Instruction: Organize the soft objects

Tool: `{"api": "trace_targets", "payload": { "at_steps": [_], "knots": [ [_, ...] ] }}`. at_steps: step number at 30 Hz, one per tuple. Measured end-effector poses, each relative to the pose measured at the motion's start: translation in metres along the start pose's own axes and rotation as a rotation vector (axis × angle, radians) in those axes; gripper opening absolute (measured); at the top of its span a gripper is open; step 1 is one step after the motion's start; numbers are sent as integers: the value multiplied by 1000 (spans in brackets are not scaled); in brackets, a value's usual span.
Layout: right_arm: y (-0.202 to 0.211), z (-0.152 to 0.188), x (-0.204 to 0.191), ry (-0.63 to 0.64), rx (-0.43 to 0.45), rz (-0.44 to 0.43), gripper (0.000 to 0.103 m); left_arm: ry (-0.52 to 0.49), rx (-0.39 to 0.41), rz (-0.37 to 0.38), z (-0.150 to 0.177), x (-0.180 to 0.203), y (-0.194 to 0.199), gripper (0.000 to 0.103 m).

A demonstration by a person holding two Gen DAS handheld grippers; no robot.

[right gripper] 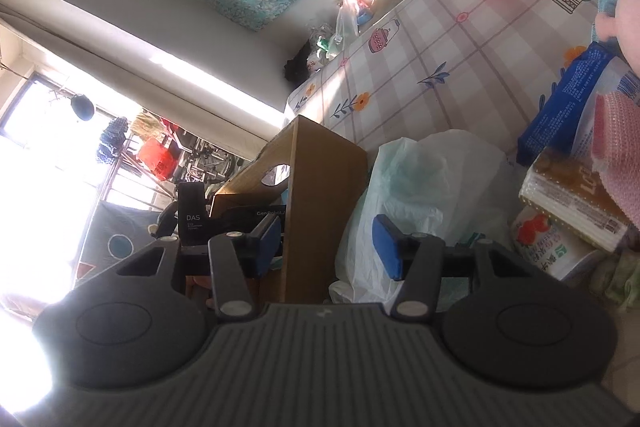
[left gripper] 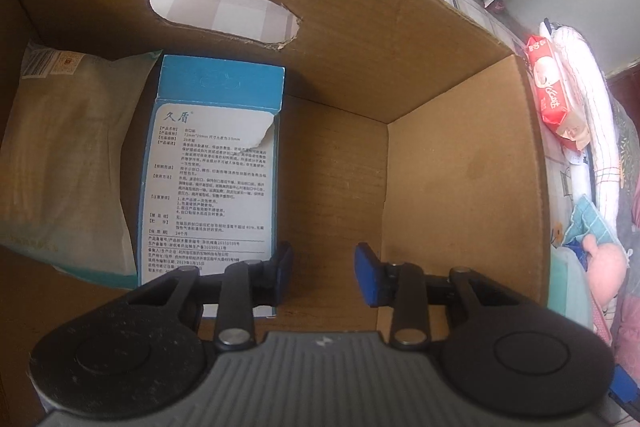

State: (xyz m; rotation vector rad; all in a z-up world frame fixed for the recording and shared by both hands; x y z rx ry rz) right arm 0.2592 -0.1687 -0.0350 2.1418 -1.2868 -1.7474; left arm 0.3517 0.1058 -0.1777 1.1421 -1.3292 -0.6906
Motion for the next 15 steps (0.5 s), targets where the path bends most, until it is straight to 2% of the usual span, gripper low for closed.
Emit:
{"api": "trace_targets", "payload": {
  "at_steps": [7,9,11,12,14,15],
  "knots": [
    [20,5,20,-18,40,29,52,-26,37,-31,2,2,5,37],
    [26,7,26,-21,52,38,53,-24,43,-29,3,5,8,42],
    [36,10,31,-24,71,46,53,-20,58,-17,5,9,13,54],
    [40,11,33,-22,80,49,54,-24,73,-14,5,11,18,57],
    [52,12,37,-15,108,63,54,-42,115,-30,7,15,32,70],
    [57,12,40,-15,119,68,55,-53,138,-40,5,17,39,71]
  ]
}}
Point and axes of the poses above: each gripper's, at about its wrist camera, not at the fingertips, and y roughly against the way its jaws point, x to its right, z to its underside, the point moved 9 cm from there along -y, roughly the way its jaws point, and after that the axes turned 4 degrees about -x, right-handed, at the moved point
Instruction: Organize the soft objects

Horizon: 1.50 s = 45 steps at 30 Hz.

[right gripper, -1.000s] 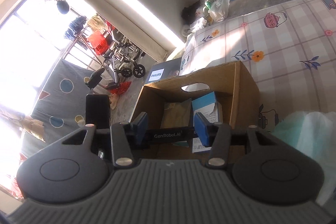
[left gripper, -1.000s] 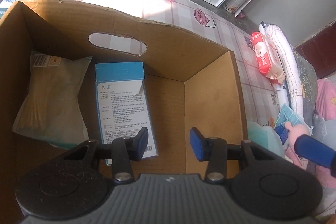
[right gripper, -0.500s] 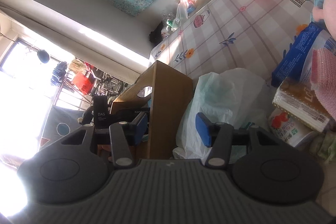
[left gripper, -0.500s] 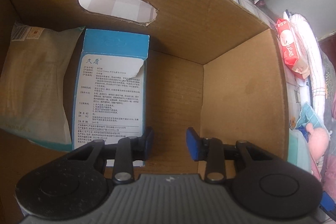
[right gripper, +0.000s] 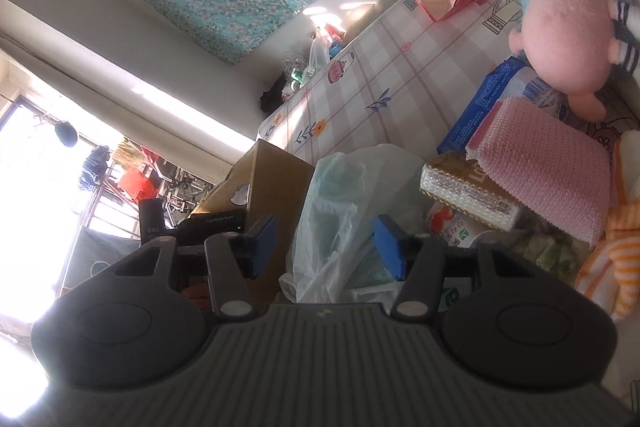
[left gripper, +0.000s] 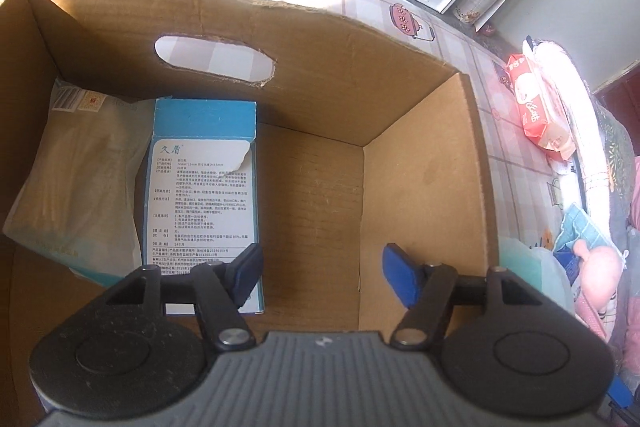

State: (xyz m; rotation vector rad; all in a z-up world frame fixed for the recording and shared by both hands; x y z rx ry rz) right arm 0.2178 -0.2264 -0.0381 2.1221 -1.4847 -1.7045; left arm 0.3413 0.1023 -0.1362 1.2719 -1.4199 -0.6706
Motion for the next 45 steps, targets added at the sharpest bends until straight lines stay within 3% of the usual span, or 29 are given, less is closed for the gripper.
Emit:
{"api": "trace_targets", "payload": {
  "at_steps": [7,12,16,19,23,29,32,37,42,45],
  "knots": [
    [33,0,32,-37,89,37,56,-15,123,29,0,16,54,74],
    [58,1,66,-99,163,73,57,-65,185,68,10,53,84,75],
    [80,3,95,-139,225,98,57,-154,200,95,29,99,96,75],
    [90,5,115,-175,255,105,57,-275,197,117,50,145,97,75],
    [89,4,139,-236,262,76,57,-444,148,137,79,208,81,73],
    [77,-1,158,-241,262,77,55,-546,40,177,108,276,39,60],
    [66,-7,161,-234,243,73,54,-569,-11,181,115,300,17,52],
    [49,-14,165,-236,206,57,53,-586,-93,152,114,329,-24,50],
    [33,-10,170,-255,166,54,53,-573,-165,75,107,337,-63,50],
    [21,-8,171,-264,143,51,53,-552,-208,69,108,337,-76,44]
  ]
}}
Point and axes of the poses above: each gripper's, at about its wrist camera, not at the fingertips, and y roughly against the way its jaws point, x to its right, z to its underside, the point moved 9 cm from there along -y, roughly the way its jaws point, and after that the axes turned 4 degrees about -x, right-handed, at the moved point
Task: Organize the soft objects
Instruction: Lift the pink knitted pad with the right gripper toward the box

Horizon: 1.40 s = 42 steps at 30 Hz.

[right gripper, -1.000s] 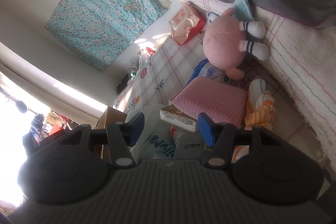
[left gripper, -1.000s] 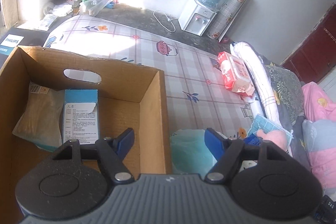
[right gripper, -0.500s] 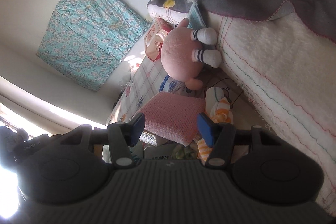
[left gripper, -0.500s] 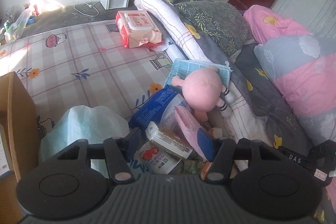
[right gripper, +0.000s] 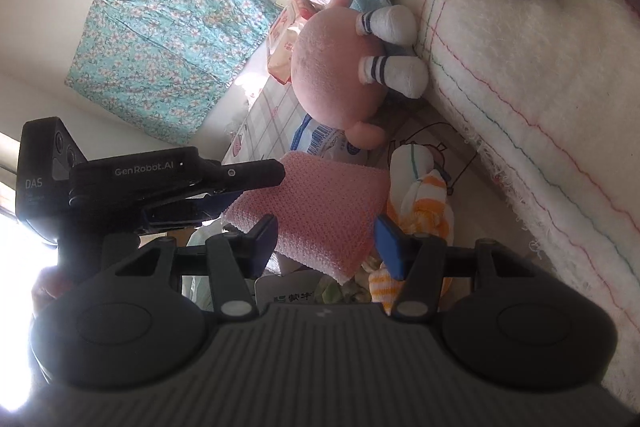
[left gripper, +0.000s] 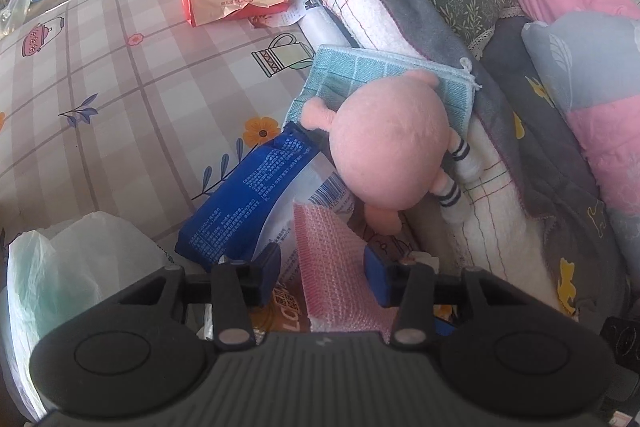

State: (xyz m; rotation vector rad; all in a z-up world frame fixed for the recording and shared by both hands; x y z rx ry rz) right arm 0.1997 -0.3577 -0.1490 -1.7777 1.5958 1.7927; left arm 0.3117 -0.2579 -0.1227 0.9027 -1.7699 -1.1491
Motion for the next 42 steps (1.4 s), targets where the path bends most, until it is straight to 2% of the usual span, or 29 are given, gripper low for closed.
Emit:
{"api": "trace_targets", "payload": {
  "at_steps": [2,6,12,18,27,36,42],
  "knots": [
    [-6,3,0,-1,-13,-5,53,1,-5,17,0,1,-2,35],
    [-6,7,-3,-13,-12,-34,53,3,14,6,3,3,3,34],
    [9,27,-7,-104,-36,-183,54,-3,62,6,15,9,23,31],
    [15,49,1,-205,-66,-280,54,19,115,32,36,18,42,29],
    [26,67,28,-296,-44,-292,54,65,151,95,81,33,50,29],
    [41,74,44,-292,-11,-255,52,102,158,141,121,34,51,29],
    [47,77,51,-291,2,-248,52,74,148,143,143,37,52,29]
  ]
}}
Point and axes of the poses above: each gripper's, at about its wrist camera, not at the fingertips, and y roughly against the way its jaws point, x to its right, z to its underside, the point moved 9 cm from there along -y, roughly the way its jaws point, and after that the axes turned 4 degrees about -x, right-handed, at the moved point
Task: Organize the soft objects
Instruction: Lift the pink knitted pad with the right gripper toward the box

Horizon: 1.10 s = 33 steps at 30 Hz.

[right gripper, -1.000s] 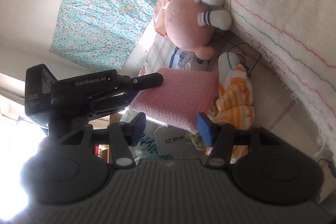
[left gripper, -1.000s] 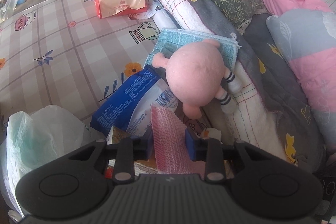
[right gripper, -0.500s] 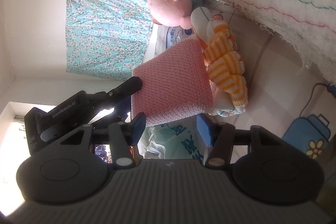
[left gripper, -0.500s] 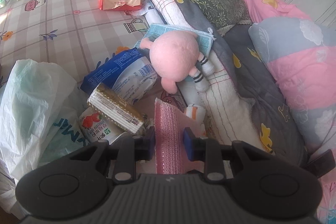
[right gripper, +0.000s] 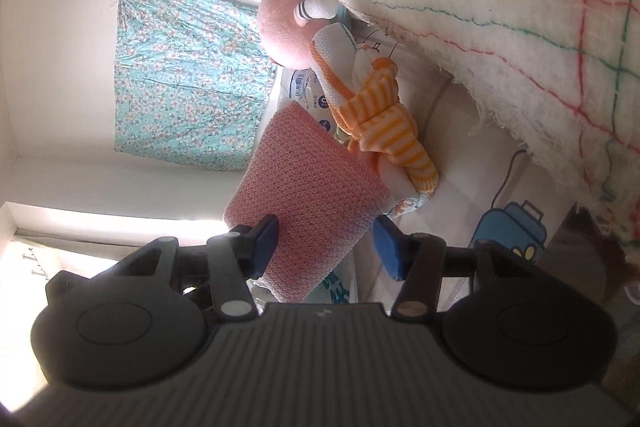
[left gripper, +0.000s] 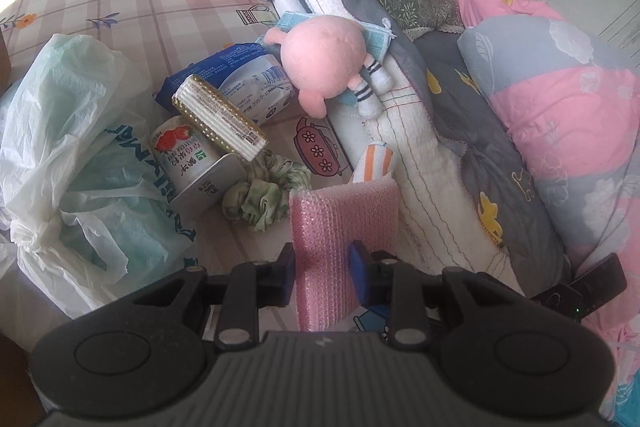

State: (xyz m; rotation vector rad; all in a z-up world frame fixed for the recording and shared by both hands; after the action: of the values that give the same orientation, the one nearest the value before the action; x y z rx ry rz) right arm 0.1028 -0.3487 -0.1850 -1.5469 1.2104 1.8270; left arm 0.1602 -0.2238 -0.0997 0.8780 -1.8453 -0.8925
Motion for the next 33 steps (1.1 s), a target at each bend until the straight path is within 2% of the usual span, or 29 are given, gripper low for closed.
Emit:
{"api": "trace_targets", "payload": {
  "at_steps": [5,6,8,12,15,18,20,24,29,33],
  "knots": [
    [1,0,1,20,5,14,51,-68,-9,-36,8,1,7,35],
    [1,-1,1,24,7,23,51,-90,1,-49,9,1,11,35],
    [1,-2,3,18,8,28,51,-145,32,-72,8,4,20,45],
    [-2,-1,5,11,-3,25,50,-288,88,-171,4,11,29,48],
    [-6,2,2,-8,-28,-5,50,-352,57,-201,11,13,22,49],
    [-12,5,-1,-8,-51,-13,51,-361,-25,-202,25,8,9,49],
    [-16,8,1,-9,-64,-6,51,-362,-51,-199,34,4,5,48],
    [-21,11,6,-15,-79,14,51,-391,-9,-210,34,1,13,48],
    [-24,12,6,-24,-85,3,51,-459,60,-248,11,3,15,59],
    [-25,11,1,-29,-81,-14,52,-478,25,-252,-8,-5,-1,60]
  ]
}}
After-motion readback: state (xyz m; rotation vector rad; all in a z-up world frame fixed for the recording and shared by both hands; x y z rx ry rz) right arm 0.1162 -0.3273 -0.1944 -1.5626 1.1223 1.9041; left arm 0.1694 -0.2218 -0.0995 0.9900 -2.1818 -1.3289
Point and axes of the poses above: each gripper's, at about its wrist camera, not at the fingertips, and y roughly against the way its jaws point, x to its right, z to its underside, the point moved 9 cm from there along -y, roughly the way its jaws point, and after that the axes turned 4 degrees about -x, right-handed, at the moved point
